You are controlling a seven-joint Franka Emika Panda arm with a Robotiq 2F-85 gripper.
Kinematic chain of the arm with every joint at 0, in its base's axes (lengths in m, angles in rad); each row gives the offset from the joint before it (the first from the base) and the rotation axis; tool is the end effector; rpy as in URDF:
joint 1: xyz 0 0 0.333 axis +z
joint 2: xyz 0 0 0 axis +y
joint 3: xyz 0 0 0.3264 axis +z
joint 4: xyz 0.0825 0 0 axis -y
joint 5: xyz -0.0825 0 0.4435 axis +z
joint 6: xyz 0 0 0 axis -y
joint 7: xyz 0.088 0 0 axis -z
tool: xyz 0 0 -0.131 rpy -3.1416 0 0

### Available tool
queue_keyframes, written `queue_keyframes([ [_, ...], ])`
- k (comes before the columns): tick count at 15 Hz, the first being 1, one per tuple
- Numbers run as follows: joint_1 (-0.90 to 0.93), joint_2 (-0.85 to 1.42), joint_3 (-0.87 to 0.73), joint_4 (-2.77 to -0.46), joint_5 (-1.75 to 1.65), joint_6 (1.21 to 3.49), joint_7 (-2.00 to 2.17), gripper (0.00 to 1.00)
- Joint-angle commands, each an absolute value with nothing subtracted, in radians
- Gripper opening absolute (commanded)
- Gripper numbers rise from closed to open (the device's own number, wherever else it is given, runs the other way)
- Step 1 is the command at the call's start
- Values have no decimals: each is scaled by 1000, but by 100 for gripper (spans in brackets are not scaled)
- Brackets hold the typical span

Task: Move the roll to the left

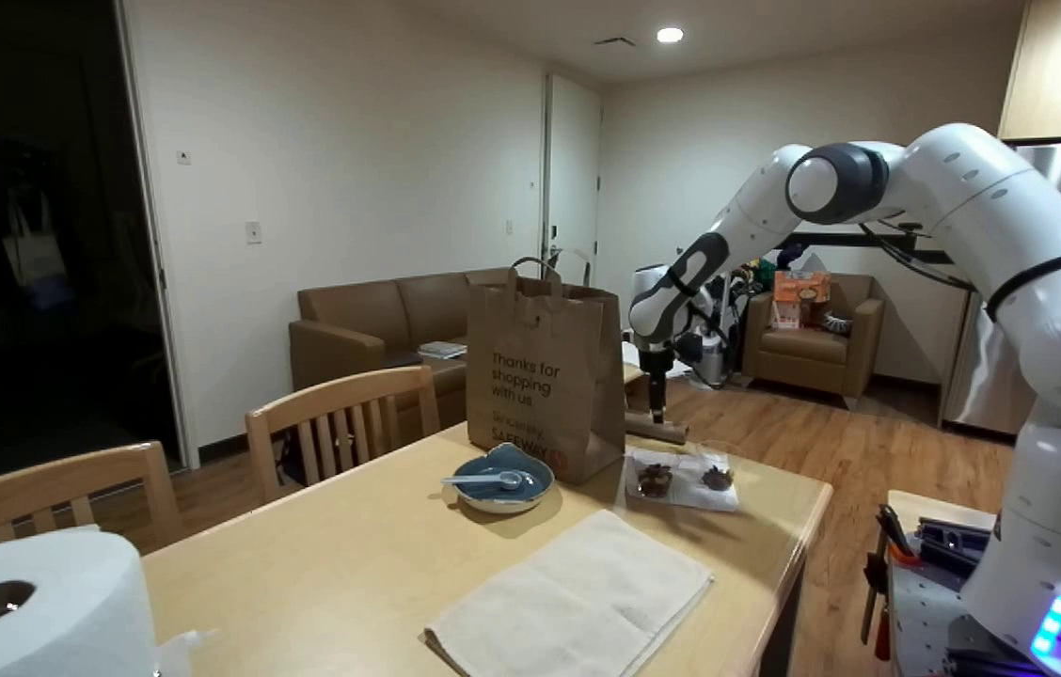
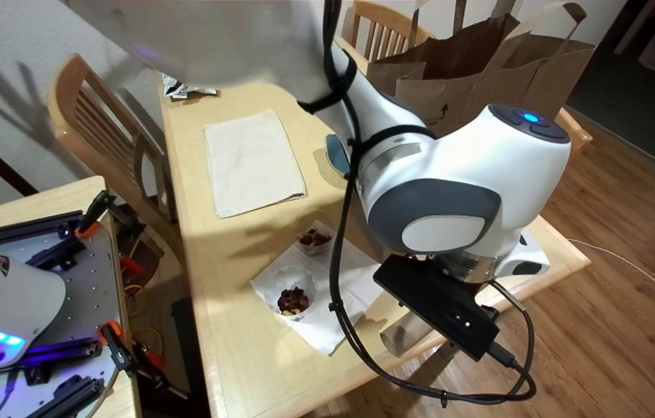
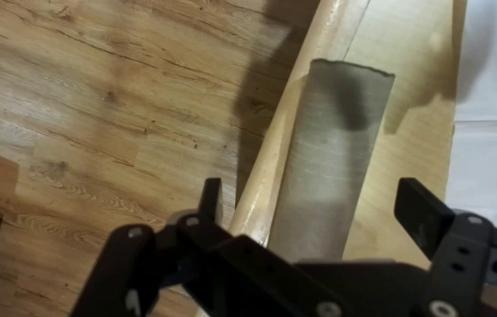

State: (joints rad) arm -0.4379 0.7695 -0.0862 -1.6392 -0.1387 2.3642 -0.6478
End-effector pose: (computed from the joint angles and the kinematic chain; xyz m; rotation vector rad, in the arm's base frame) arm 0.6296 -0.3642 0.1030 3.0073 0.3745 -0.1859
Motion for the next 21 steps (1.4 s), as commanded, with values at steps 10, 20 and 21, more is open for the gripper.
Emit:
queue_keyframes([
  [10,-459,861,-64,-1550,-120,2348,-738,41],
  [20,-441,694,-105,-1673,-143,2421,-704,0],
  [21,-435,667,-112,-1687,-147,2429,-697,2],
])
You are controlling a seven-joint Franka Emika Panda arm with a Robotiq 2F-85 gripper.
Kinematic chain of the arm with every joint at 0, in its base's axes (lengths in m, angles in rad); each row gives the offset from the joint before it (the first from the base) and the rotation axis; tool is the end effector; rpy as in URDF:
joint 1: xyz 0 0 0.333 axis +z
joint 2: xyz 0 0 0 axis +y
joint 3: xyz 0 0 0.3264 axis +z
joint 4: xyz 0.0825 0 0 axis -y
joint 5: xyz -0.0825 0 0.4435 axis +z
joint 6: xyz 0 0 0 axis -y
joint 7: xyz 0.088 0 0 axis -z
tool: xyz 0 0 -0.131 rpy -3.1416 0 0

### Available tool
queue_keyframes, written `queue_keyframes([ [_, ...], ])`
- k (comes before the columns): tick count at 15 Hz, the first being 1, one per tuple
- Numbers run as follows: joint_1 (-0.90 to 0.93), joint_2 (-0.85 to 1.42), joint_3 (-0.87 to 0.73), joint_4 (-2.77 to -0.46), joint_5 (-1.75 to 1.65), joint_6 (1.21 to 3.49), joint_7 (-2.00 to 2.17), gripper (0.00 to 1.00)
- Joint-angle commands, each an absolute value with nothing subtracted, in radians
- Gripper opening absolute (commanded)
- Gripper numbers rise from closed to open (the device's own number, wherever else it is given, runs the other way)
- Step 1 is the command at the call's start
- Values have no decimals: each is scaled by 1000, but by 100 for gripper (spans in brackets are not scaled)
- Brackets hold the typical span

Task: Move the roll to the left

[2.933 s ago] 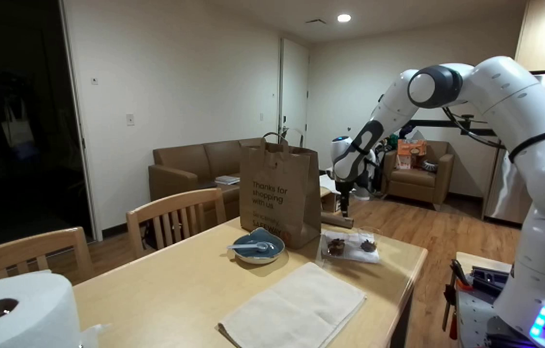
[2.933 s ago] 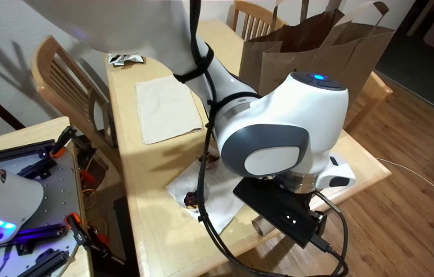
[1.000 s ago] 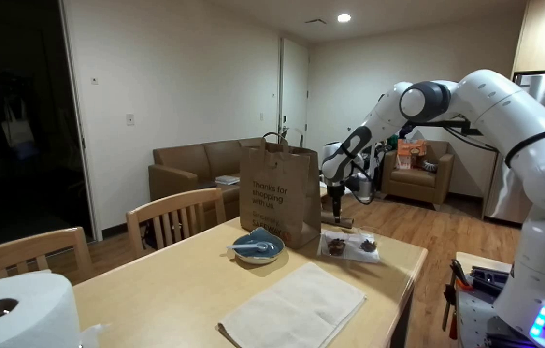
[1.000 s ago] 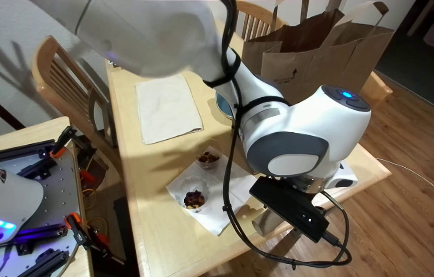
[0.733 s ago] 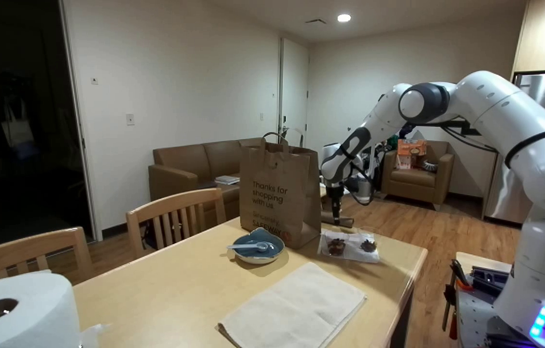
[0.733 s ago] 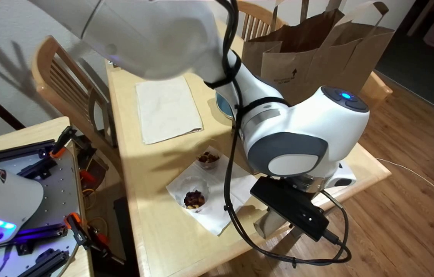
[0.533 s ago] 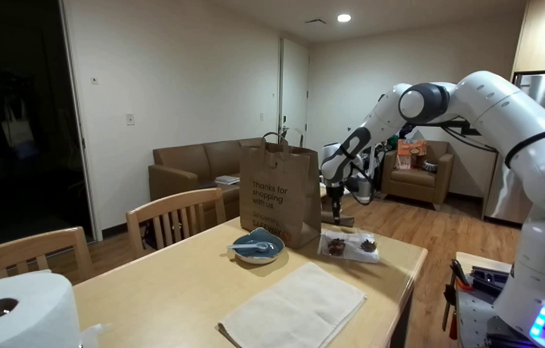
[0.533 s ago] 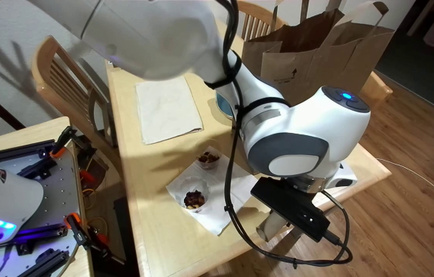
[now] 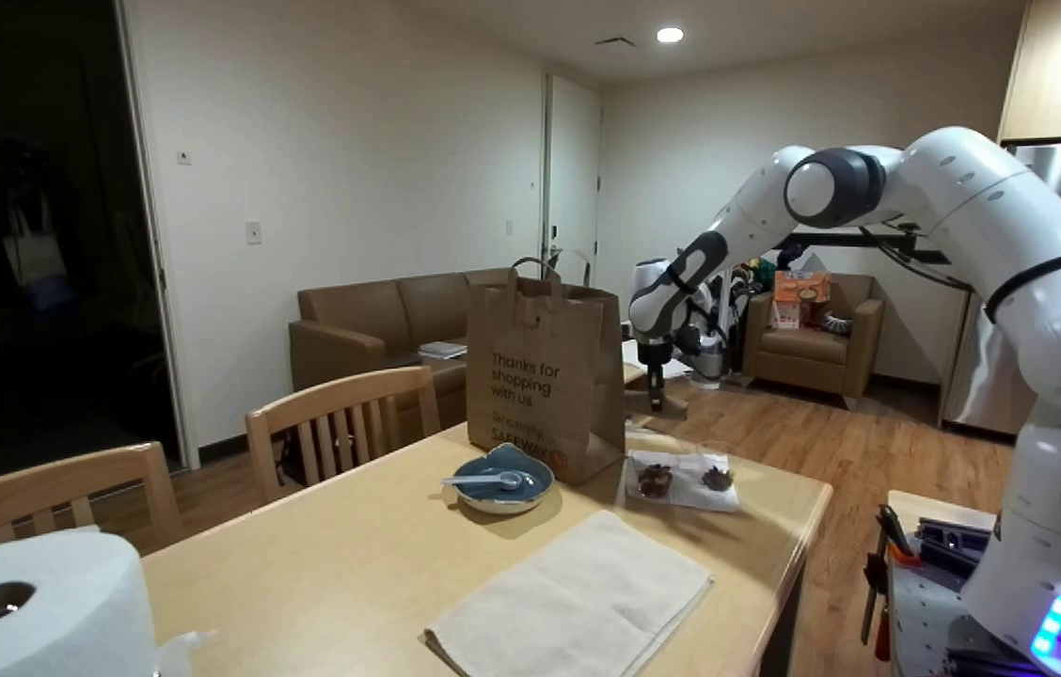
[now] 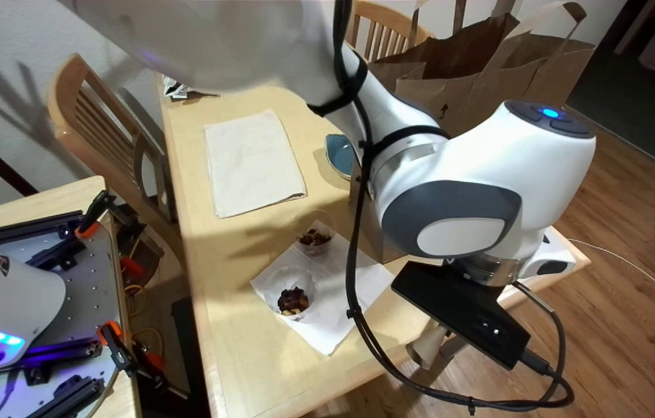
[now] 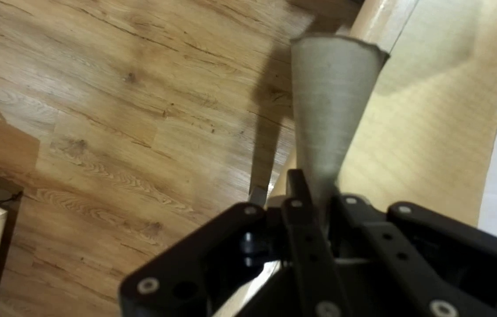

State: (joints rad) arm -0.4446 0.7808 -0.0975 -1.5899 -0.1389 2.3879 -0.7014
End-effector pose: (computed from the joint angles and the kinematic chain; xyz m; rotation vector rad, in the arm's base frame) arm 0.6419 -0.3833 0.1194 2.9638 0.4308 -0.1211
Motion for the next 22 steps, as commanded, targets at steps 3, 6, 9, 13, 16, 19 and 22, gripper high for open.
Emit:
queue_keyframes([
  [3,-409,575,-138,-1744,-173,2453,-677,0],
  [6,-375,458,-163,-1832,-202,2500,-661,1],
  [9,-315,316,-206,-1950,-297,2583,-617,1],
  [13,-250,145,-247,-2080,-463,2647,-516,1],
  [16,-233,38,-257,-2145,-568,2650,-429,1],
  [19,-241,-41,-253,-2194,-635,2646,-363,1],
  [22,-251,-97,-248,-2222,-697,2636,-293,1],
])
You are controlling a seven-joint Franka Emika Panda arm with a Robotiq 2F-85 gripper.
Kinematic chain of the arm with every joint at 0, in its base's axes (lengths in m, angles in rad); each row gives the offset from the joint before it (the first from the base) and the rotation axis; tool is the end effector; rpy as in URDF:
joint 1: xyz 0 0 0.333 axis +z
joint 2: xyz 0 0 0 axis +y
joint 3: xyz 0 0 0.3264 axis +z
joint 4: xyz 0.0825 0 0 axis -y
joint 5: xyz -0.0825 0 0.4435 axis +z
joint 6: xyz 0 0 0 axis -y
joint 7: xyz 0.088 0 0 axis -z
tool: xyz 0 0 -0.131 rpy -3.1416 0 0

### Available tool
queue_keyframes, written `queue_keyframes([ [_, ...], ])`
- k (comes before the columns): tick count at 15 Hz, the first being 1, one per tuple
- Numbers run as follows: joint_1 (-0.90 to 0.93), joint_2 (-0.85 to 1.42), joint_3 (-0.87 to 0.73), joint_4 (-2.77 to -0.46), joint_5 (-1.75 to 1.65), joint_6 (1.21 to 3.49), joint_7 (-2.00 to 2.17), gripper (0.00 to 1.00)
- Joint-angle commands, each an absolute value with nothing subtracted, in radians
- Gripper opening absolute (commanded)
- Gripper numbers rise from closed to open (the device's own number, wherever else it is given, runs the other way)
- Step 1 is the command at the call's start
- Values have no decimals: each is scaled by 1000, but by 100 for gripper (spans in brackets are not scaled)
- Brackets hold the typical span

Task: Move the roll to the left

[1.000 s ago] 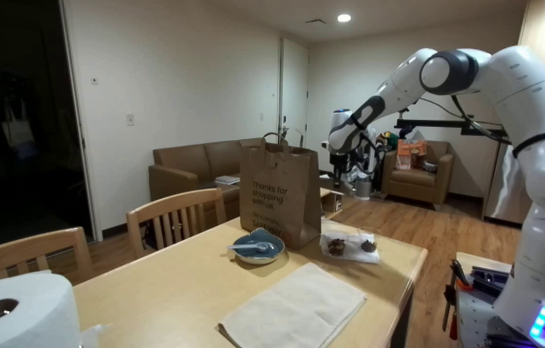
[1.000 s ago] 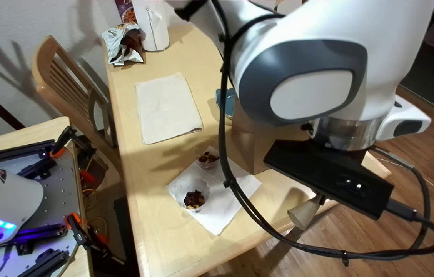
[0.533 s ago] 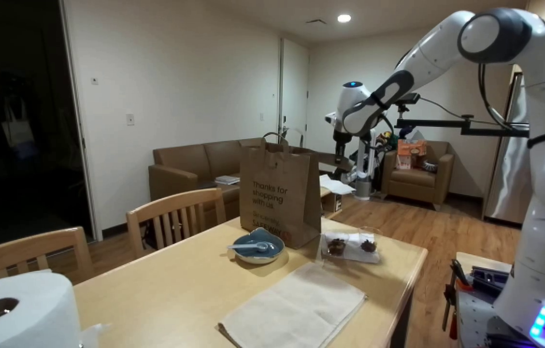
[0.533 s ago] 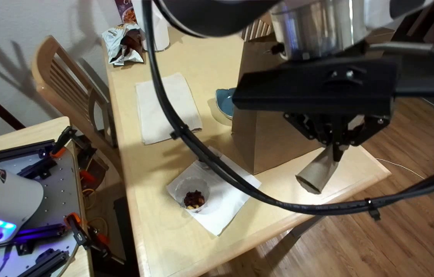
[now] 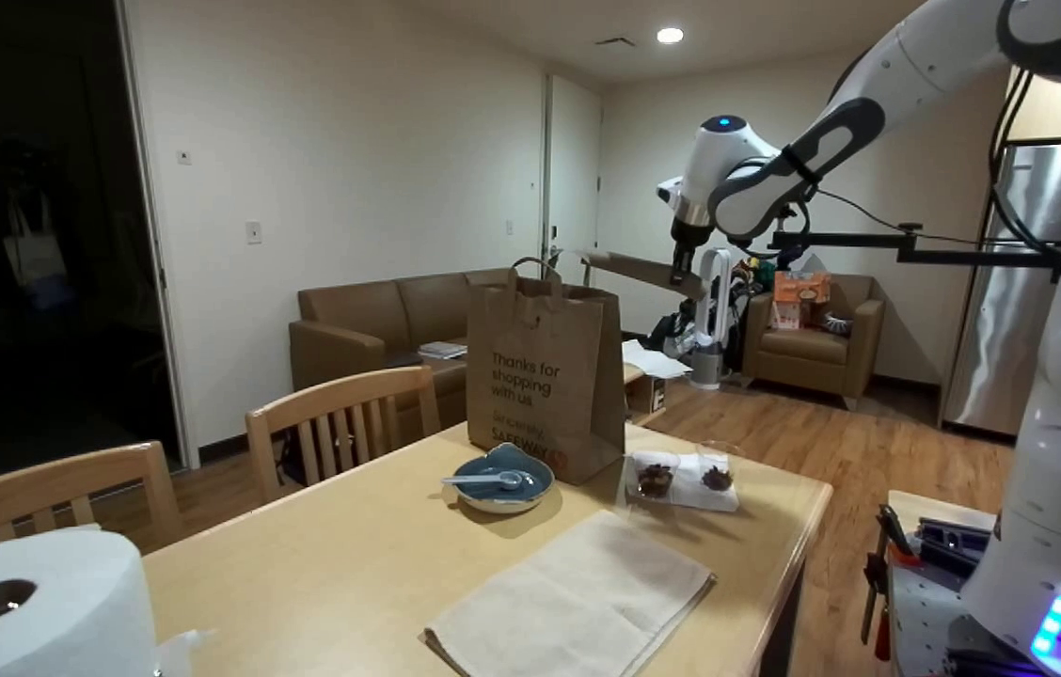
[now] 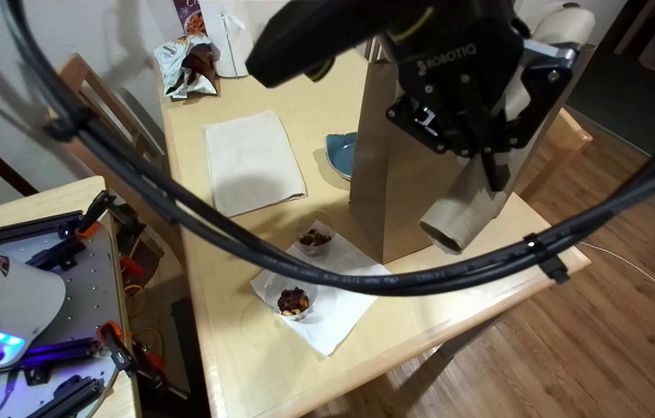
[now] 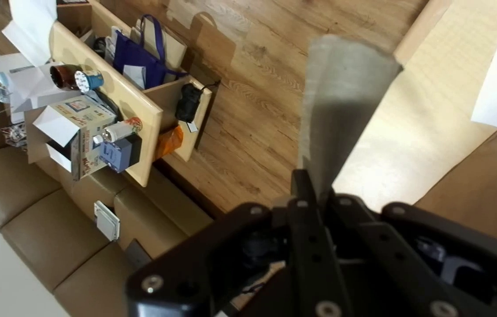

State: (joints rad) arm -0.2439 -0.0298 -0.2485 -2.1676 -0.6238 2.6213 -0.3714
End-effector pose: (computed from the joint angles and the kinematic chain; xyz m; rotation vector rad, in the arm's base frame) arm 0.5570 -0.2920 0.4157 2.5053 0.4413 0.3212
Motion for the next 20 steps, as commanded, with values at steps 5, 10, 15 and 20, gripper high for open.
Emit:
queue_keyframes([
  [5,-255,-205,-213,-2260,-891,2634,-103,1],
  [10,-219,-272,-136,-2311,-1042,2625,-21,1],
  [15,-161,-252,-82,-2327,-1094,2616,-30,1],
  [20,-125,-262,-26,-2326,-1356,2611,36,1],
])
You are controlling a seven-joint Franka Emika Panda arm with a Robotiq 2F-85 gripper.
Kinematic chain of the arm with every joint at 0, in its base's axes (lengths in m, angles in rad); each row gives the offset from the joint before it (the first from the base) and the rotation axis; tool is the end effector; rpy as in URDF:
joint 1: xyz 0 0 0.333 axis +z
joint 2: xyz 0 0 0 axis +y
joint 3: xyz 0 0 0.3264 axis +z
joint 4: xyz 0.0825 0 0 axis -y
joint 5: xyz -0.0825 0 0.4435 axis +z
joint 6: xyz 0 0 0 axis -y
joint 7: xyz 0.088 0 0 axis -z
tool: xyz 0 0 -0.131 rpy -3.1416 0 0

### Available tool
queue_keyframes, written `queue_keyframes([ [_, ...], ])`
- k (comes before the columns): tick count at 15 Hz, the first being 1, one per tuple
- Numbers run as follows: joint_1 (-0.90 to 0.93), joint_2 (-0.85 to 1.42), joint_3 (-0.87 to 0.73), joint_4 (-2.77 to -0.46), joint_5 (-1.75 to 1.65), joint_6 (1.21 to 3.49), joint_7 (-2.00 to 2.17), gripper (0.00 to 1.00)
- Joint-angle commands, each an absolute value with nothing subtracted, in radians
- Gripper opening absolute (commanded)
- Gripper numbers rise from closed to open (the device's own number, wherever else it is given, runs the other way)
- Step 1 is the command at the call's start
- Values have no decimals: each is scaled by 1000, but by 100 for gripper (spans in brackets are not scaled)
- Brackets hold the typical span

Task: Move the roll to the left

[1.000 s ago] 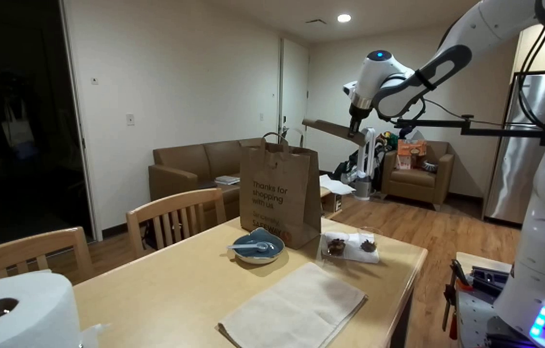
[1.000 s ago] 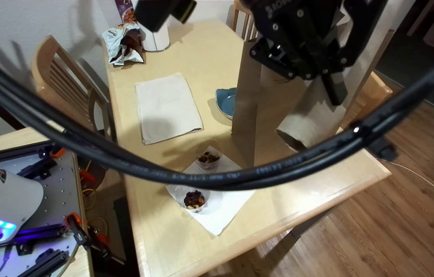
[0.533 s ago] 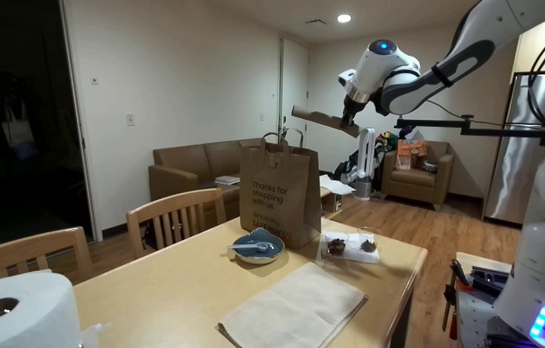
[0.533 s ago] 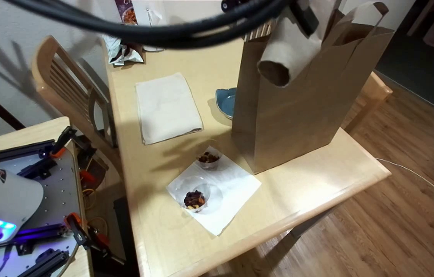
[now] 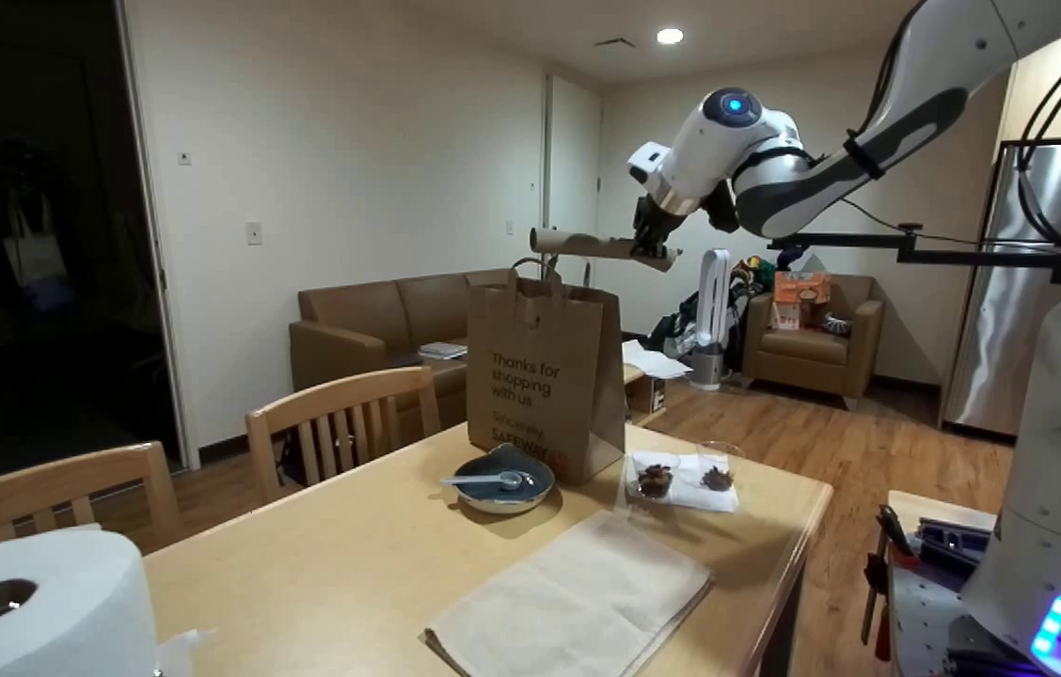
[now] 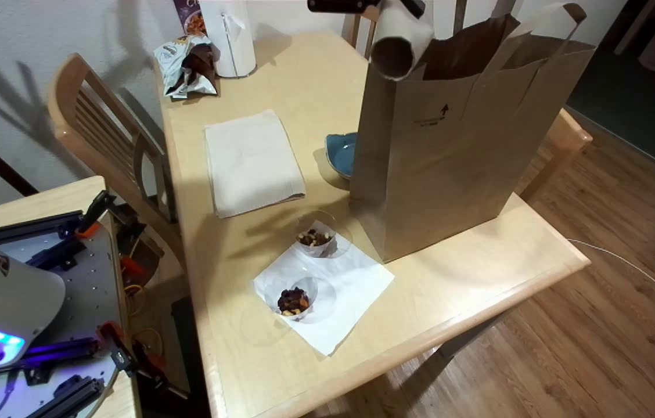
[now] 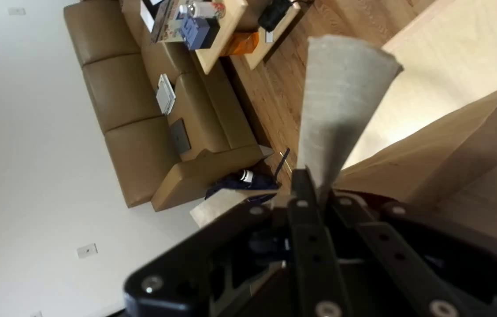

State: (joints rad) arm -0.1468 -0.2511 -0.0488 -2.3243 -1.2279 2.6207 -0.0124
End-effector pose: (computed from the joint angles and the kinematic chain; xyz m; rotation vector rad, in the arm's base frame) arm 0.5581 -0.1005 0.4558 2.0553 0.8220 0.4503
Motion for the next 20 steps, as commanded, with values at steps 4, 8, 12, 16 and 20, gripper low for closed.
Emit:
queue_keyframes([
  [4,-125,-268,15,-2335,-1423,2625,59,2],
  [8,-65,-257,-13,-2345,-1411,2641,24,2],
  [12,-52,-255,-16,-2340,-1384,2617,23,3],
  [16,-77,-260,15,-2333,-1436,2583,79,1],
  [20,-29,-271,77,-2309,-1658,2366,205,1],
])
